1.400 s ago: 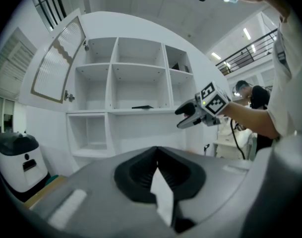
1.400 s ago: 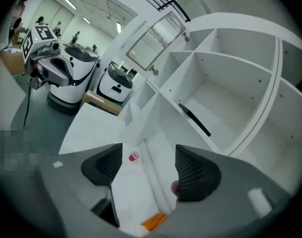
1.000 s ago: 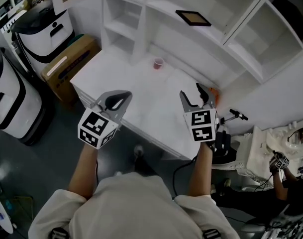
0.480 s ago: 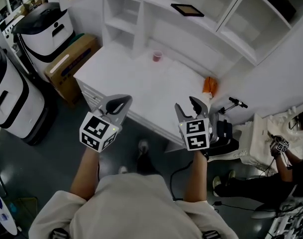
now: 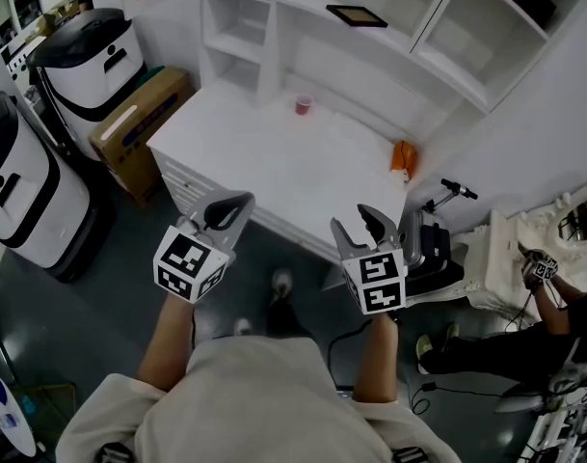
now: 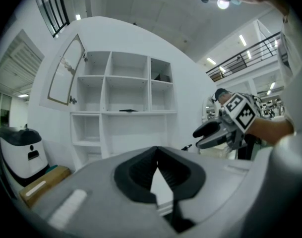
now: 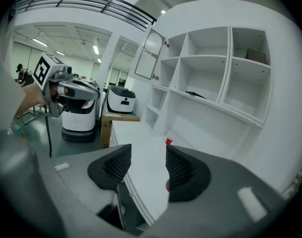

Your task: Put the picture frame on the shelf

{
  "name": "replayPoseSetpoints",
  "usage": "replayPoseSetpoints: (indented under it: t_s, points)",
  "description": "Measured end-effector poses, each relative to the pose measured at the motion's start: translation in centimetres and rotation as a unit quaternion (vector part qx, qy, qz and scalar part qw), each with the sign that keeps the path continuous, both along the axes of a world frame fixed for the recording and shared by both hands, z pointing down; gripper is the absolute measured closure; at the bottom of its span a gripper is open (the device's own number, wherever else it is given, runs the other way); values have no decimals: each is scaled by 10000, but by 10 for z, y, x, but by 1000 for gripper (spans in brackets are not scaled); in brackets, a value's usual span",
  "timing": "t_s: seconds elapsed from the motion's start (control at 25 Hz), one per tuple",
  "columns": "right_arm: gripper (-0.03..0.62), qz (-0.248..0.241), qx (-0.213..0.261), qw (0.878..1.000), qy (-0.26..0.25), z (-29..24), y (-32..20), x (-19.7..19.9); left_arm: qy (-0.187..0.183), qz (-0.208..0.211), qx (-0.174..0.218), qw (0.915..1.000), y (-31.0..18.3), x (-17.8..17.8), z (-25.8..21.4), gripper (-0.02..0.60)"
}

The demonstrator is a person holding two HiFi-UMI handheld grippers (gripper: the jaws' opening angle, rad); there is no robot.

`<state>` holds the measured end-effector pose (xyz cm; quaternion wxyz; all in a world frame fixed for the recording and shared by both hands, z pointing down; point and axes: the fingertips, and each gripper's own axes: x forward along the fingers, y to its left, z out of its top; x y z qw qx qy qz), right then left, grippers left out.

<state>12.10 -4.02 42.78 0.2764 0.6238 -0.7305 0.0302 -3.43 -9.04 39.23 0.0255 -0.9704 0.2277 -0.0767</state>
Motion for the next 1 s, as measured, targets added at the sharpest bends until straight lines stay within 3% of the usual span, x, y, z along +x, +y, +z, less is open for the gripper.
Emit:
replayPoseSetpoints:
  t_s: [0.24, 0.64, 1.0]
  points:
    - [384, 45, 401, 9987, -309, -27, 24, -17, -78, -119, 313, 9994, 17, -8, -9, 578]
    - [588, 241, 1060, 9914, -734, -63, 48, -29, 56, -188, 555, 9983, 38, -24, -36, 578]
    - [588, 121, 1250, 9884, -848, -73, 51, -33, 80, -307, 652, 9974, 38, -27, -45, 578]
